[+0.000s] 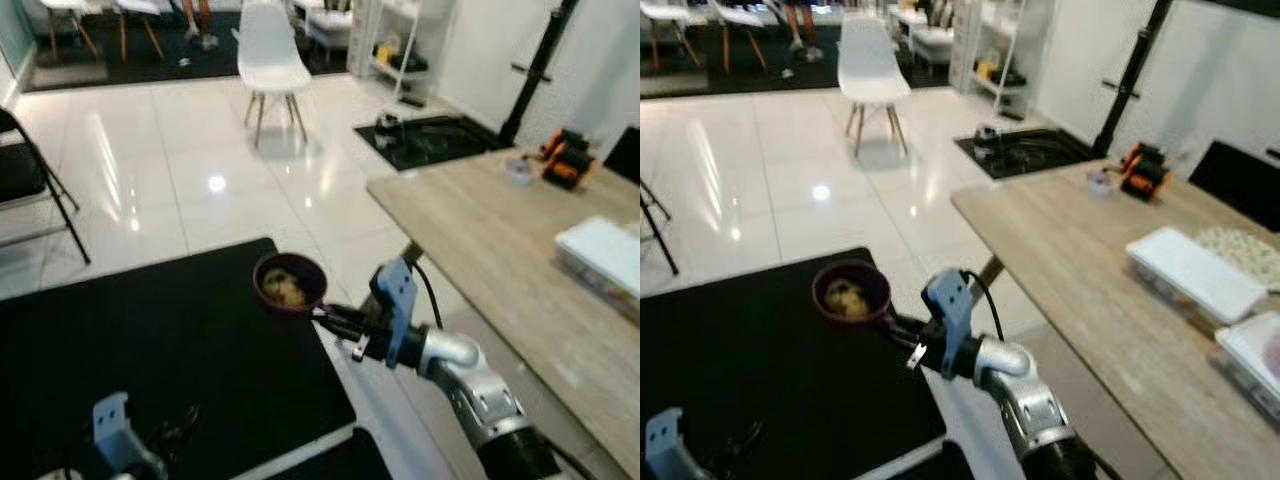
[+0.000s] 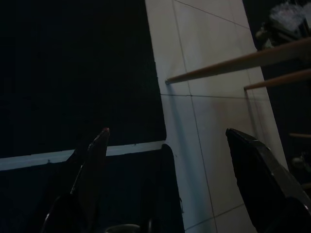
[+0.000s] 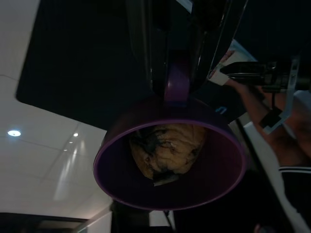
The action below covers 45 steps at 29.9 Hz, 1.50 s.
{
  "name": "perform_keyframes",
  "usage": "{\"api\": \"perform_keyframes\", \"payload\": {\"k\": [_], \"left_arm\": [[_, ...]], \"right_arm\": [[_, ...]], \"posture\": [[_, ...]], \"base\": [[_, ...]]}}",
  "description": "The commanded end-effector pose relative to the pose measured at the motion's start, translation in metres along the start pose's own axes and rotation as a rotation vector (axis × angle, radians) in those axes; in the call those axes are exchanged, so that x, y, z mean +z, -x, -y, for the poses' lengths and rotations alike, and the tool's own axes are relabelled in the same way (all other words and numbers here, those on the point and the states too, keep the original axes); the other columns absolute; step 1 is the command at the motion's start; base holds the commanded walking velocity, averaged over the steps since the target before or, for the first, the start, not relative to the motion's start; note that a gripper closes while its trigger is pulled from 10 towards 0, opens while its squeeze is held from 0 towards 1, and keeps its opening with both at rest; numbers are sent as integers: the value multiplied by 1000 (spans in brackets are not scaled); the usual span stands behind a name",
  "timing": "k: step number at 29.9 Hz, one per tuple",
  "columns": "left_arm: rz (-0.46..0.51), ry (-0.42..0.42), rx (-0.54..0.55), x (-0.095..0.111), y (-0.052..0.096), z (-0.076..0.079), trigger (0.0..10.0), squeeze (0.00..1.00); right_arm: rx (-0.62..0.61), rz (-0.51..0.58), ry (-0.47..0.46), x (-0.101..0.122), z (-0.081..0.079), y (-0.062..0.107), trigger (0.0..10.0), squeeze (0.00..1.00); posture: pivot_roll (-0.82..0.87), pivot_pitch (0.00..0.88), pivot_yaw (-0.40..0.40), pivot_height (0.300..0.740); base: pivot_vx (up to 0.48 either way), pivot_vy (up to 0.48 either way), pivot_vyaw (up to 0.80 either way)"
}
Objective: Restocking fridge
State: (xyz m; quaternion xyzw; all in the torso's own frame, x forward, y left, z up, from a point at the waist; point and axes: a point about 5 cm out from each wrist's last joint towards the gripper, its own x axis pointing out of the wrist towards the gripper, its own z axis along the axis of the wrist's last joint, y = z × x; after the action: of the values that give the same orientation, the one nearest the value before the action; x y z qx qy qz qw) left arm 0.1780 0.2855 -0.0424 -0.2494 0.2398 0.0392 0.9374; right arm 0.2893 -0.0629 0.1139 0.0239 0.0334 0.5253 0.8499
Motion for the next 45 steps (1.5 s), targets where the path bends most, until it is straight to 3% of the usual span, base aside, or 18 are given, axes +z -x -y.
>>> {"api": "perform_keyframes", "payload": {"k": [1,11,13,17,19,24,25,34,45], "left_arm": [[-27,-12,2,-8,-1,4,10000,0],[-69,-54,101,-23,5,1,10000,0],[-105,-52,127,-34,9,0,10000,0],[-133,-48,150,-42,12,0,10000,0],[-172,-56,172,-54,18,0,10000,0],[-204,-59,191,-63,23,-1,10000,0],[-216,-51,208,-67,26,-3,10000,0],[-260,-48,252,-78,36,-8,10000,0],[-328,-123,242,-87,41,-7,10000,0]], "right_arm": [[-7,23,-4,4,2,0,10000,0],[-46,-97,-40,-33,5,16,10000,0],[-104,-163,-84,-54,9,25,10000,0],[-170,-196,-114,-66,13,32,10000,0],[-259,-243,-167,-84,20,46,10000,0],[-318,-282,-197,-97,23,60,10000,0],[-363,-307,-205,-105,25,69,10000,0],[-472,-361,-260,-129,23,96,10000,0],[-457,-358,-302,-138,19,106,10000,0]], "posture": [[-45,0,-77,740],[-46,0,-74,740],[-46,0,-73,740],[-46,0,-73,740],[-46,0,-73,740],[-42,0,-71,740],[-42,0,-71,740],[-39,0,-62,740],[-39,0,-57,740]], "base": [[0,0,0],[0,0,0],[0,0,0],[0,0,-450],[0,0,-800],[0,0,-800],[0,0,-800],[0,0,-800],[0,0,-800]]}}
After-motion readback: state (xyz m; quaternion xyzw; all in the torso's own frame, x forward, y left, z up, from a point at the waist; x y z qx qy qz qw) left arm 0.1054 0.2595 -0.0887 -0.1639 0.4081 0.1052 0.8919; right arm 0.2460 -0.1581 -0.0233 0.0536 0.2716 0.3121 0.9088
